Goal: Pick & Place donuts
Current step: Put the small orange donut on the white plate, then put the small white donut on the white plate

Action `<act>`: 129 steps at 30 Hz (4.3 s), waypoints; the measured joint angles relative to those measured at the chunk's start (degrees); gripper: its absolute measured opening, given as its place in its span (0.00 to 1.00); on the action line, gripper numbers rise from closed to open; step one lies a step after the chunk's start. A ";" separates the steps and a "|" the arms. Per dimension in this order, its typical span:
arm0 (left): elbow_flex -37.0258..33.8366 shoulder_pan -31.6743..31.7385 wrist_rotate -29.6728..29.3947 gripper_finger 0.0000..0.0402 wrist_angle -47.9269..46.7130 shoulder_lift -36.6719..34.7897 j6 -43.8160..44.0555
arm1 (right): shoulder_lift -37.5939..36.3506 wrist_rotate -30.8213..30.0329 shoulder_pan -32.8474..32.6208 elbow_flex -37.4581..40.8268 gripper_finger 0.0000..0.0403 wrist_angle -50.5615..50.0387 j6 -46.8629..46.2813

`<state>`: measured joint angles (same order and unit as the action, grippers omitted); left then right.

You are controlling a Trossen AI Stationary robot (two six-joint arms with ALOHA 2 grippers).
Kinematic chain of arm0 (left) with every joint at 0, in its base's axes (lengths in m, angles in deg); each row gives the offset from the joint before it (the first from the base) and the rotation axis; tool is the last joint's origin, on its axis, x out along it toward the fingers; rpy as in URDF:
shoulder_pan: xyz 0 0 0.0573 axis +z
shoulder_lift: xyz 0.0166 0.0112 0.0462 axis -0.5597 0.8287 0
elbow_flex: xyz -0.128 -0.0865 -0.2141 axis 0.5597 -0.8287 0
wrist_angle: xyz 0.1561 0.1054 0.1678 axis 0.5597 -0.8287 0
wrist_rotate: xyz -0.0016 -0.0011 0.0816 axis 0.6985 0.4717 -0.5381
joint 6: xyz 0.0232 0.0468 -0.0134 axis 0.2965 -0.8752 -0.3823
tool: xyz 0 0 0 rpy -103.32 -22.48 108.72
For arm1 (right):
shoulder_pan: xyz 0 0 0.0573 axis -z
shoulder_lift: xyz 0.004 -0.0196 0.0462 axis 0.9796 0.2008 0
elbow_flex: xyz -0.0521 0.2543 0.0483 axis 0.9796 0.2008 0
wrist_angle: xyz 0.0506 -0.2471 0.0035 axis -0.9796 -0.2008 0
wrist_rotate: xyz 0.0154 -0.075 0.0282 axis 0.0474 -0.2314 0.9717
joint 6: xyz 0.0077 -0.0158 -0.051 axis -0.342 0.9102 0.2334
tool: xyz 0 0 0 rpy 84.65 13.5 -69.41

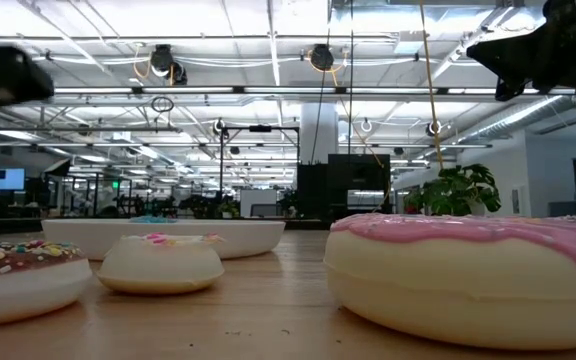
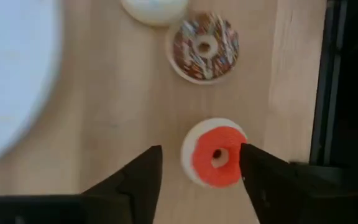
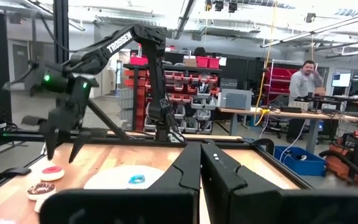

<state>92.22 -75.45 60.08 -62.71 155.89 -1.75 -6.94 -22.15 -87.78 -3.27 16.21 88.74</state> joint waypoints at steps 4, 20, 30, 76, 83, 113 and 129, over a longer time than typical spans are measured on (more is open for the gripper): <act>0.60 0.54 3.17 0.56 0.19 2.74 -1.14 | 0.14 -0.01 0.00 -0.01 0.00 0.00 -0.80; 0.72 0.27 2.92 0.57 -0.33 4.92 -2.32 | 0.28 -0.02 0.00 -0.02 0.00 0.06 -0.75; 0.98 0.78 4.70 0.56 1.91 8.20 -5.07 | 0.28 -0.04 0.00 0.00 0.00 0.06 -0.86; -2.90 20.89 1.73 0.02 -11.56 -0.63 -27.56 | 0.28 -0.02 0.00 0.00 0.00 0.21 -1.02; -4.59 20.89 2.86 0.14 -9.78 -0.65 -27.48 | 0.28 -0.02 0.01 0.00 0.00 0.21 -1.02; 14.84 19.05 -6.16 0.51 -16.27 -0.94 -28.84 | 0.29 -0.02 0.01 -0.01 0.00 0.19 -0.95; 17.16 15.22 -5.85 0.04 -18.45 -0.41 -34.14 | 0.31 -0.02 0.01 -0.02 0.00 0.21 -1.02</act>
<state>109.38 -60.23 54.24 -81.16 155.48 -35.89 -6.64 -22.17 -87.78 -3.29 16.42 87.72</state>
